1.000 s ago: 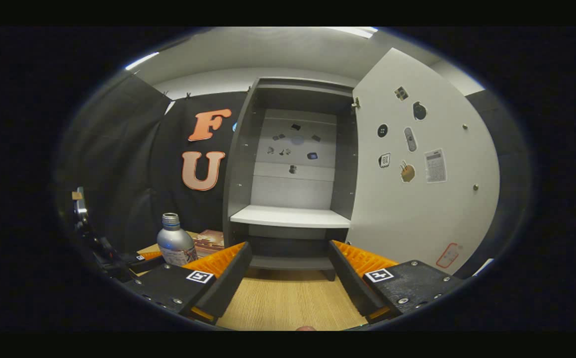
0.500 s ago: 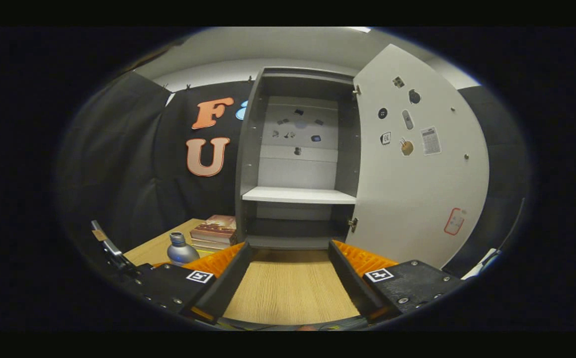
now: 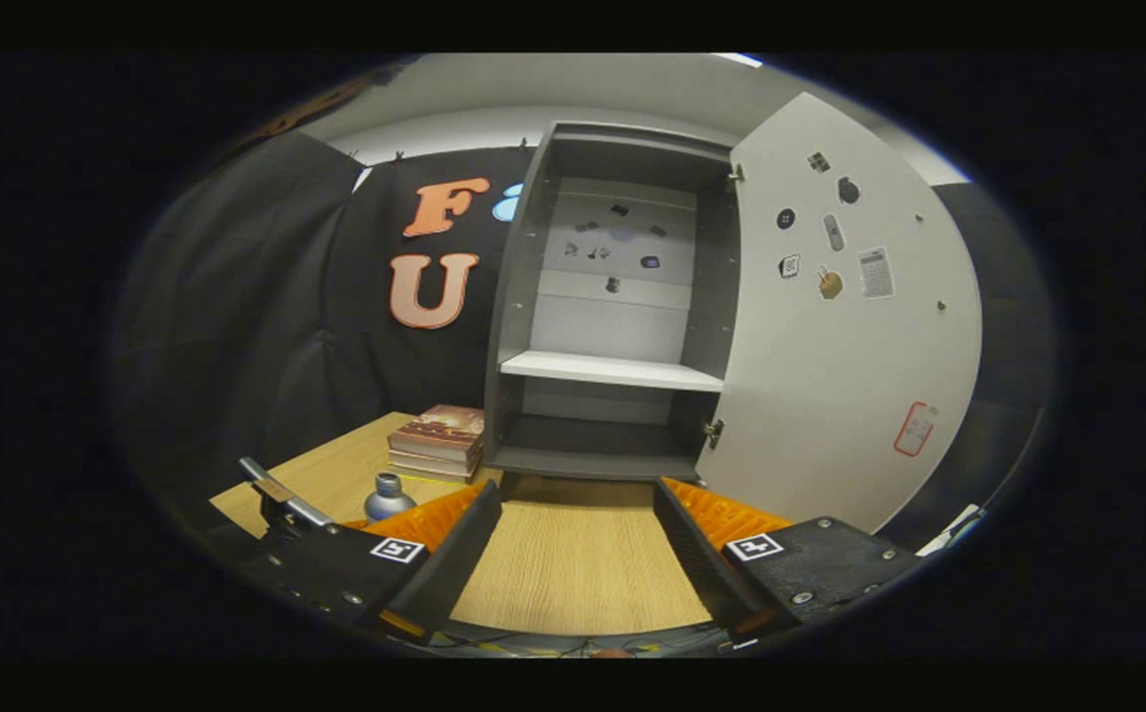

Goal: Open the cabinet door with the right hand, grasp the bottle in the cabinet with the left hand and place it on the coaster, then close the cabinet door with the right hand.

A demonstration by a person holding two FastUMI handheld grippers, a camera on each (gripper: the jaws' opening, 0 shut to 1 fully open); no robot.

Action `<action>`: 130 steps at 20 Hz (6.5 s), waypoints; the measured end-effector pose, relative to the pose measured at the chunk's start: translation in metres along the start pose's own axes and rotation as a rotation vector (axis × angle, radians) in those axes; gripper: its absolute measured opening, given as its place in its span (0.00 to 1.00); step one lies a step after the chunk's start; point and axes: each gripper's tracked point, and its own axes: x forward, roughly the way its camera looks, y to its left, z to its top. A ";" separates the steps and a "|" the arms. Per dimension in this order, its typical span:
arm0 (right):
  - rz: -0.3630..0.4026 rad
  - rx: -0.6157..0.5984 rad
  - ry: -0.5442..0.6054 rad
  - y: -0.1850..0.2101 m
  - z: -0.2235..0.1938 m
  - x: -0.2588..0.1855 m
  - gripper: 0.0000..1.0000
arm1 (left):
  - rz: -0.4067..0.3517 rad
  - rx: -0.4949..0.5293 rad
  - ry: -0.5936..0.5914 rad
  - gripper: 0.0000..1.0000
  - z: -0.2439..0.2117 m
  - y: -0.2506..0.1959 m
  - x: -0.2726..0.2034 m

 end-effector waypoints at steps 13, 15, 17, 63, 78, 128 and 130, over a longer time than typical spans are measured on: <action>0.017 0.045 0.013 0.004 -0.002 0.008 0.97 | -0.019 -0.005 0.019 0.87 -0.003 0.000 -0.008; 0.023 0.035 0.015 0.008 -0.003 0.009 0.95 | -0.020 0.002 0.016 0.87 -0.002 0.000 -0.009; 0.028 0.024 0.017 0.010 -0.002 0.008 0.95 | -0.023 0.008 0.014 0.92 0.000 0.003 -0.007; -0.274 0.150 -0.263 -0.338 0.118 -0.084 0.95 | 0.170 -0.101 -0.200 0.95 0.312 -0.025 -0.033; 0.066 0.156 -0.244 -0.246 0.136 -0.049 0.89 | 0.186 -0.151 -0.178 0.95 0.319 -0.023 -0.037; 0.133 0.207 -0.220 0.023 0.200 0.145 0.35 | 0.127 -0.170 -0.149 0.95 0.301 0.137 0.039; 0.136 0.213 -0.220 0.022 0.201 0.147 0.35 | 0.128 -0.165 -0.146 0.95 0.301 0.140 0.039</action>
